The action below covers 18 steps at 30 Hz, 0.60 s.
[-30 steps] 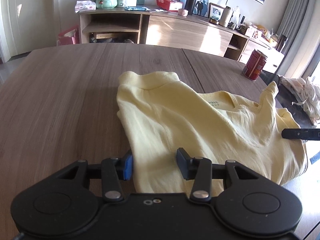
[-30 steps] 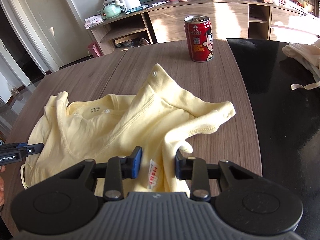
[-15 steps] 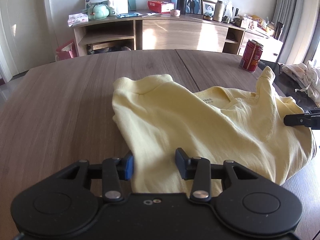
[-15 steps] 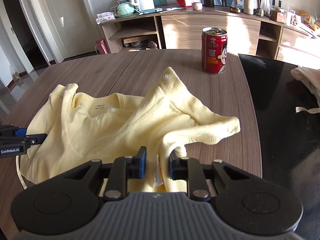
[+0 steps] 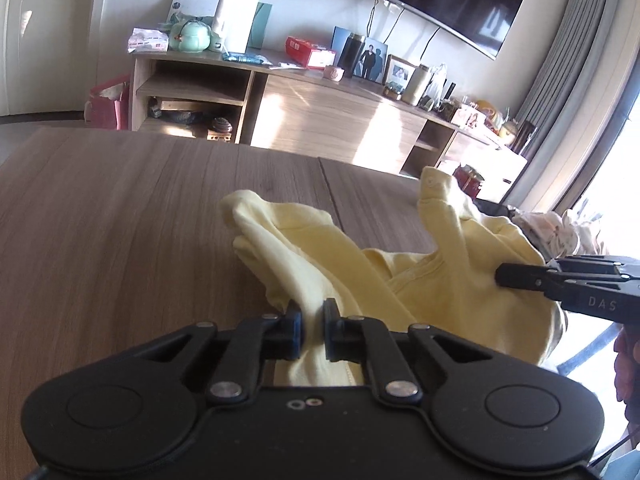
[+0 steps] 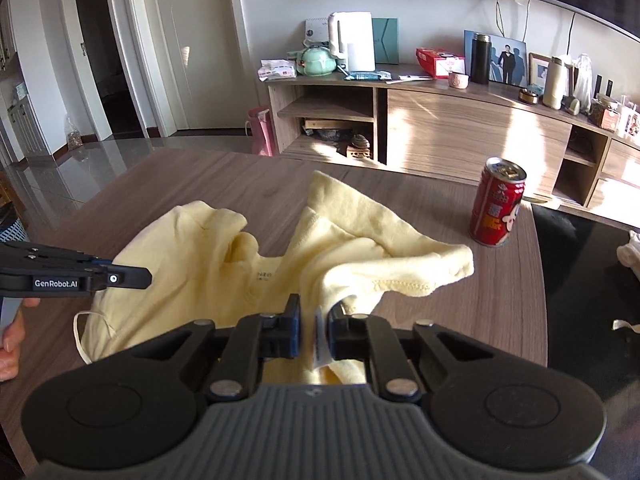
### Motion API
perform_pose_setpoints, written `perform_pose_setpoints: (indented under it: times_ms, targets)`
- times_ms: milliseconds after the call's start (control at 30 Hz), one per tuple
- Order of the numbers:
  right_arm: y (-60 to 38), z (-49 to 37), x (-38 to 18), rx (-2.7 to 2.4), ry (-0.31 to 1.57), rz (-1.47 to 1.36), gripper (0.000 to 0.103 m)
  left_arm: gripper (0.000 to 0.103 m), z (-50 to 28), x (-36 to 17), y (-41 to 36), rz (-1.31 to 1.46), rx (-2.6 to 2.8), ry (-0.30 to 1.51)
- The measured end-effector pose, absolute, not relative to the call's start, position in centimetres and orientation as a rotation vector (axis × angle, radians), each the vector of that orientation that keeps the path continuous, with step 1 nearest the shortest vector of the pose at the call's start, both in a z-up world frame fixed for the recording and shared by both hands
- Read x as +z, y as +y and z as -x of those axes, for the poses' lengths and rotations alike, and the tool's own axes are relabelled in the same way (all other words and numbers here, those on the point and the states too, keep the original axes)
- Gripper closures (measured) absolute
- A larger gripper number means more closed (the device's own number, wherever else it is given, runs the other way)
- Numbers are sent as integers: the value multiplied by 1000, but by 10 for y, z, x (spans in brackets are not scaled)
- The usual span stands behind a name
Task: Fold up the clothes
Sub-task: 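Close both grippers on the folded romper and lift it off the table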
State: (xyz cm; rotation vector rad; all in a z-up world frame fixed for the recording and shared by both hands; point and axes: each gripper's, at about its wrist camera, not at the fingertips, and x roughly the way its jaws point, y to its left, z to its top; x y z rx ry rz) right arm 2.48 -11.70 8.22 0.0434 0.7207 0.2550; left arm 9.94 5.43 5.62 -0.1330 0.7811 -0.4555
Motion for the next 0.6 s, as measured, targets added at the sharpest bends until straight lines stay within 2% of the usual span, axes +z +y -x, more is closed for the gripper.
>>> perform_pose_setpoints:
  times_ms: [600]
  targets:
    - [-49,-104,164,345,561,-13,89,95,-136,150,74,16,-345,522]
